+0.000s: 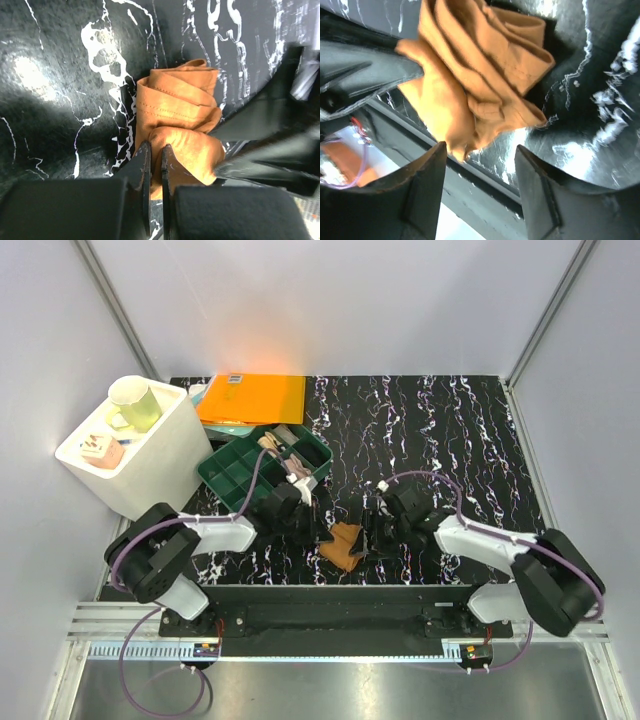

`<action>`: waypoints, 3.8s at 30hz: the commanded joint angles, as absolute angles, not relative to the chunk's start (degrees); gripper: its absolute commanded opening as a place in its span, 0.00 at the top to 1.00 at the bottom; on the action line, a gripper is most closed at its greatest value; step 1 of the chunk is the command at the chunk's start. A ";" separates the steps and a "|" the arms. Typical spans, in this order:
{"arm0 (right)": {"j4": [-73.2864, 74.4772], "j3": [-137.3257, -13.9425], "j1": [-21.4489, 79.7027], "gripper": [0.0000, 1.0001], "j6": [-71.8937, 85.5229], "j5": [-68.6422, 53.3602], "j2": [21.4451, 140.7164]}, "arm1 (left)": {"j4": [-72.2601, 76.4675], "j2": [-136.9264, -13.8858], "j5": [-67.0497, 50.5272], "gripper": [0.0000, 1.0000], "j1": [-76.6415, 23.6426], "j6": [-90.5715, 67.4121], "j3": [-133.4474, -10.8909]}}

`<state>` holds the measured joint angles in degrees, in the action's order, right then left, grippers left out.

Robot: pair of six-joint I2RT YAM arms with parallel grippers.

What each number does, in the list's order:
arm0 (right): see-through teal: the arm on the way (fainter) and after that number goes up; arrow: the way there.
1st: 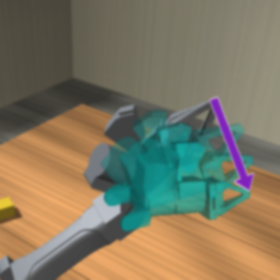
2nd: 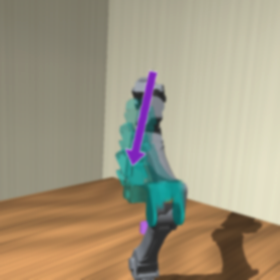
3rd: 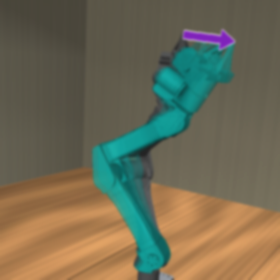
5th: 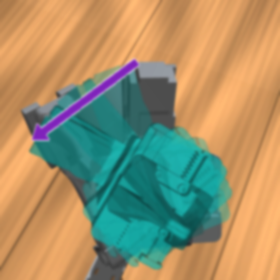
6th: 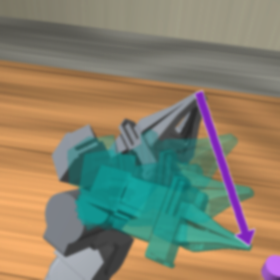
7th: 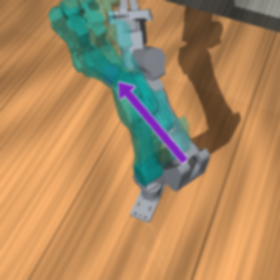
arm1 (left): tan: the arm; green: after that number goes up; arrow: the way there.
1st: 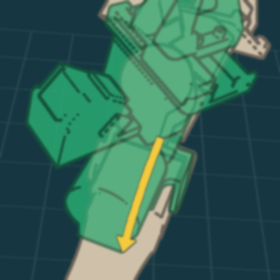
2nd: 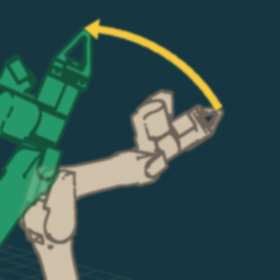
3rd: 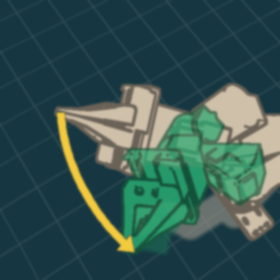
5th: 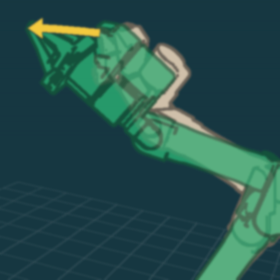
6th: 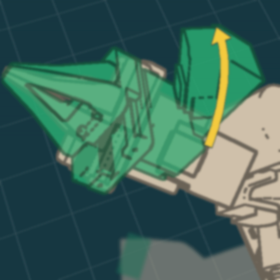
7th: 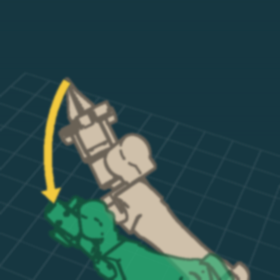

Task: Roll the underwear
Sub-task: Roll the underwear to the center of the board.

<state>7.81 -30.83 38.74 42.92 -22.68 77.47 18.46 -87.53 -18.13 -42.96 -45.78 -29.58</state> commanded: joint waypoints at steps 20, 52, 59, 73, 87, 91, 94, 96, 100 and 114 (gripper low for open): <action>8.53 -42.45 70.31 0.36 22.07 14.59 81.02 | -12.22 -91.76 -21.88 1.00 -42.72 -37.53 -41.92; -5.51 -32.70 49.14 1.00 34.00 -28.10 82.87 | -14.16 -68.30 -18.72 0.29 -39.37 -39.38 -37.36; -18.45 -29.27 43.95 1.00 42.36 -37.44 86.83 | -6.79 -62.49 -18.81 0.27 -39.46 -41.83 -30.07; -33.48 -26.10 41.31 1.00 51.50 -42.89 94.30 | 11.33 -67.93 -18.02 0.25 -39.99 -50.62 -21.54; -34.46 -26.10 40.43 1.00 51.16 -43.07 95.97 | 14.94 -76.81 -17.22 0.65 -40.43 -54.14 -23.29; -27.44 -28.12 40.43 0.93 48.17 -41.84 94.58 | 12.68 -80.41 -18.02 1.00 -40.61 -53.62 -25.48; -21.11 -29.79 40.25 0.60 46.32 -40.08 90.11 | 5.31 -80.77 -16.71 1.00 -40.61 -49.84 -28.47; -15.07 -31.37 39.73 0.43 44.49 -38.68 87.99 | 1.34 -80.77 -15.65 1.00 -40.69 -46.17 -31.10; -6.69 -32.34 37.71 0.29 41.58 -35.08 81.50 | -6.92 -80.86 -15.29 1.00 -40.61 -41.75 -34.45; -11.48 -25.93 35.07 0.05 42.18 -30.40 82.61 | -13.80 -80.95 -14.68 1.00 -42.54 -37.00 -39.72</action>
